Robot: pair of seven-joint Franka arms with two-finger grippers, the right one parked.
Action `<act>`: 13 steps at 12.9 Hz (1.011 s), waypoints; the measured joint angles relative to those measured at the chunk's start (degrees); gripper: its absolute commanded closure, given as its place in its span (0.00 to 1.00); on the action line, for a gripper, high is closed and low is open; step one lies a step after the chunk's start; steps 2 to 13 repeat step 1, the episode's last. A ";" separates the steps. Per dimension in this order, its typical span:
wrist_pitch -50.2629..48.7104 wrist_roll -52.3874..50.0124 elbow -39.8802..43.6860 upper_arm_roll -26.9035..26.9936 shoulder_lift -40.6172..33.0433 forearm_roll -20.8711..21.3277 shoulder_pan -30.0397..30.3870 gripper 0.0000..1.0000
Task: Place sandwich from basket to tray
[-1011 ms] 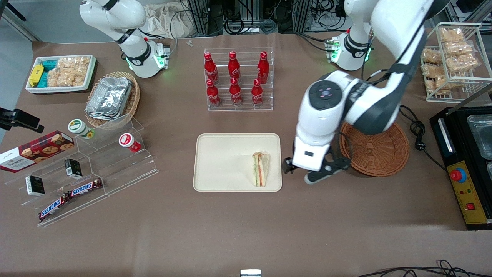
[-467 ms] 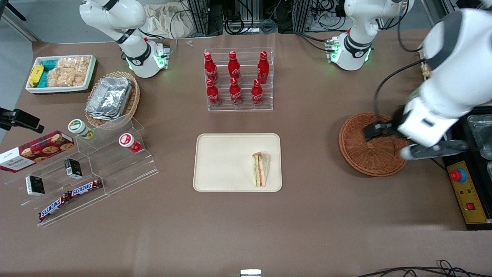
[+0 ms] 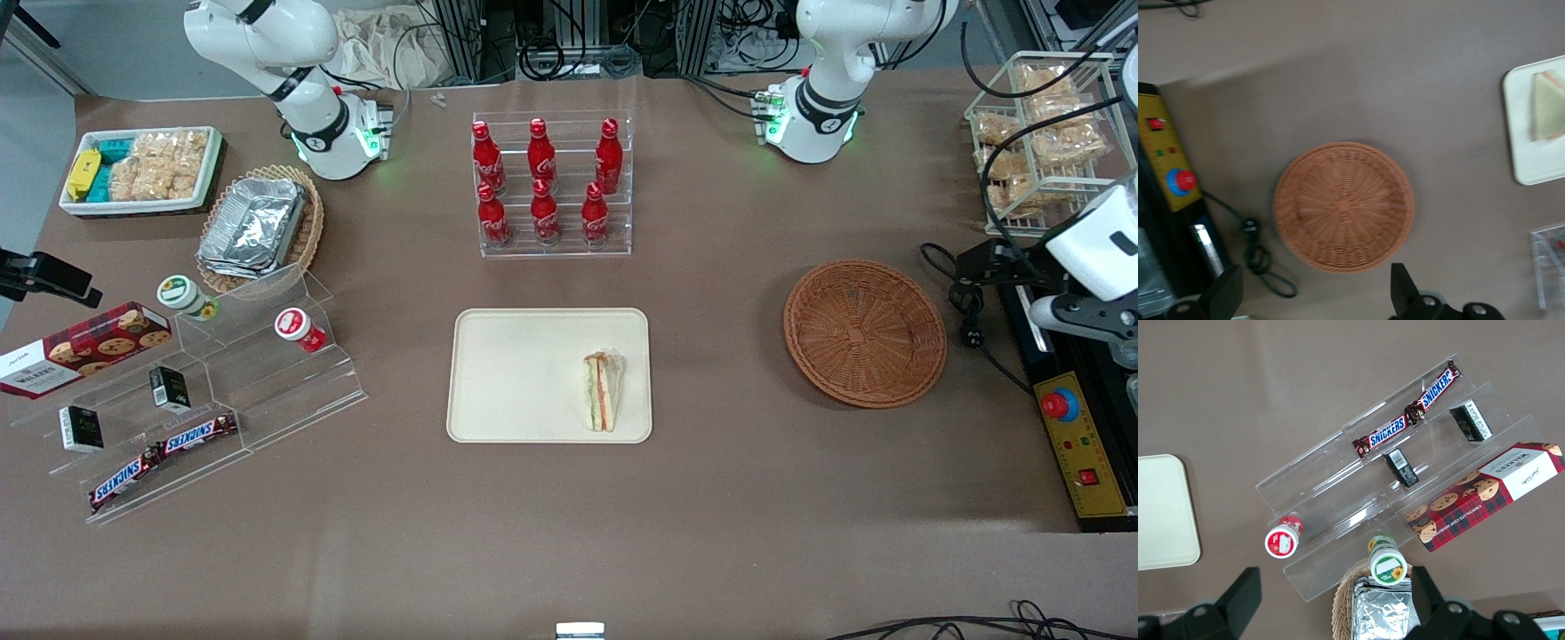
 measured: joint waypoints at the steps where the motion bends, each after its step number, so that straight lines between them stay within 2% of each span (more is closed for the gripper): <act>1: 0.00 0.30 0.25 -0.10 0.06 2.16 -0.16 0.00; 13: 0.00 0.30 0.25 -0.10 0.06 2.16 -0.16 0.00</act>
